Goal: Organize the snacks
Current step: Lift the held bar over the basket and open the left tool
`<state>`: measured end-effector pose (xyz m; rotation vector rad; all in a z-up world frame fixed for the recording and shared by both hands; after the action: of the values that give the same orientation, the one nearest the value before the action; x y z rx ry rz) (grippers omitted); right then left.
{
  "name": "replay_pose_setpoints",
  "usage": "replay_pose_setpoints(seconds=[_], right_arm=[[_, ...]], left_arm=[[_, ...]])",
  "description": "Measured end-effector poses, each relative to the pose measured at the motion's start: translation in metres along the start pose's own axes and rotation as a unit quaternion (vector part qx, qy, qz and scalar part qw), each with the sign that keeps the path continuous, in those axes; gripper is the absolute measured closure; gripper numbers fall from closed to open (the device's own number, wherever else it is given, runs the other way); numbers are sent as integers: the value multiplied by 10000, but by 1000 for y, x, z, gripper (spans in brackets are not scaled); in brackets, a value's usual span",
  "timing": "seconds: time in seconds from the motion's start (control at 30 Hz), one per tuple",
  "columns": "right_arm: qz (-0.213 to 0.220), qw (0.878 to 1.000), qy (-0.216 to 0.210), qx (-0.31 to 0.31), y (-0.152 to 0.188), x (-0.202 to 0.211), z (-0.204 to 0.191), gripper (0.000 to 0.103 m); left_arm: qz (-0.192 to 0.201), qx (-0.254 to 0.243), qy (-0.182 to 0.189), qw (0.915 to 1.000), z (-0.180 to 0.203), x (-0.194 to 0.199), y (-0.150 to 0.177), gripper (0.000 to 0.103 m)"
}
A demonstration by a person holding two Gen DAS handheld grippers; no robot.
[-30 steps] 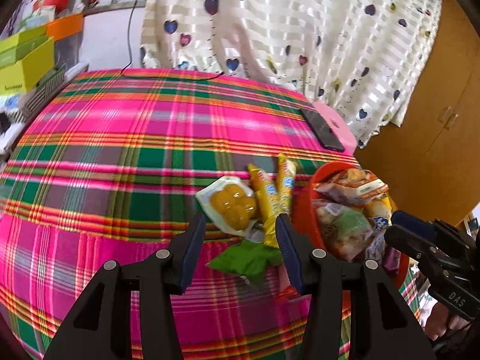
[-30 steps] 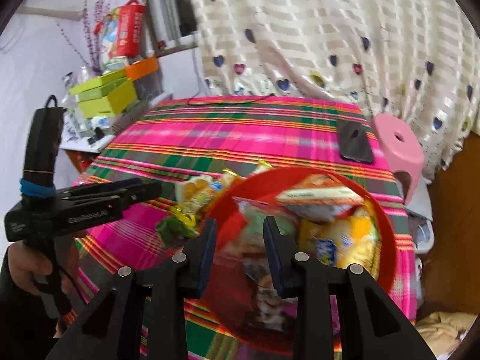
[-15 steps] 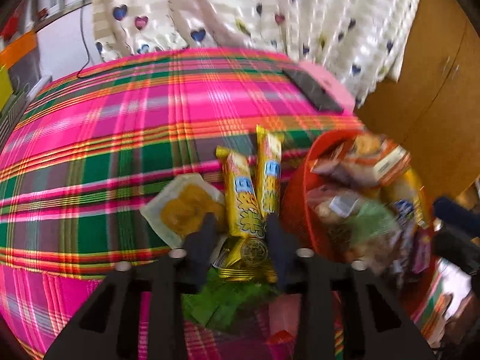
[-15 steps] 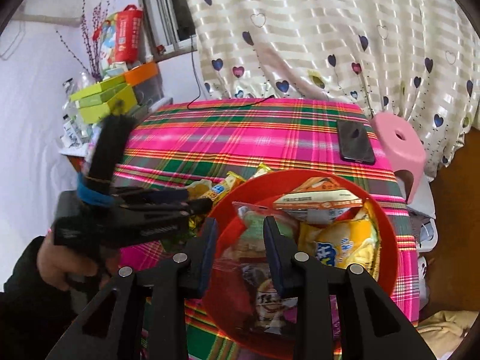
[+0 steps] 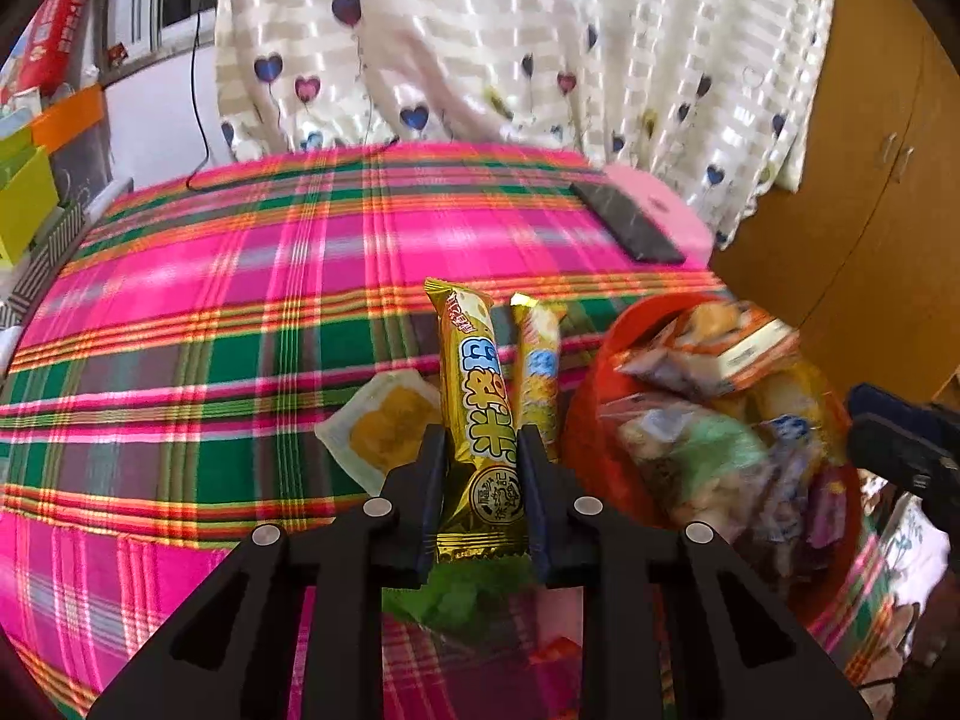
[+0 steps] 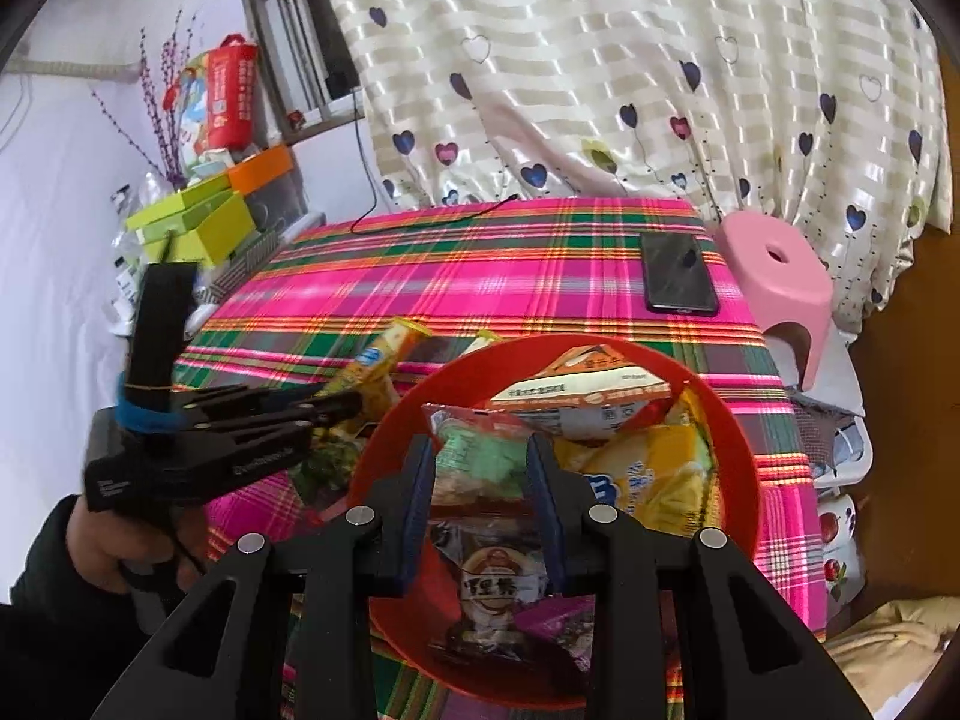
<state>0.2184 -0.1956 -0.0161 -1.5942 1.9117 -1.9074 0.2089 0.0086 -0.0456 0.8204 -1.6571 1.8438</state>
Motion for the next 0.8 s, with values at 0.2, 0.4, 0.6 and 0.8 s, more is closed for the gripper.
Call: replay_pose_setpoints(seconds=[0.2, 0.4, 0.6, 0.8], right_arm=[[139, 9997, 143, -123, 0, 17, 11, 74], [337, 9983, 371, -292, 2, 44, 28, 74], [445, 9967, 526, -434, 5, 62, 42, 74], [462, 9964, 545, -454, 7, 67, 43, 74]], left_arm=[[178, -174, 575, 9980, 38, 32, -3, 78], [128, -398, 1106, 9930, 81, 49, 6, 78], [60, -1014, 1528, 9830, 125, 46, 16, 78], [-35, -1045, 1515, 9829, 127, 40, 21, 59]])
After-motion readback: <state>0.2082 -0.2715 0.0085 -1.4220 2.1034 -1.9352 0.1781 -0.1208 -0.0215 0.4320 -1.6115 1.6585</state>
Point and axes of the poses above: each gripper's, at about its wrist camera, not at the fingertips, and x roughly against the way its jaws point, z to its right, y to its underside, the point moved 7 cm from there along -x, roughly the way its jaws point, and after that the axes turned 7 degrees about -y, right-handed, at the moved point
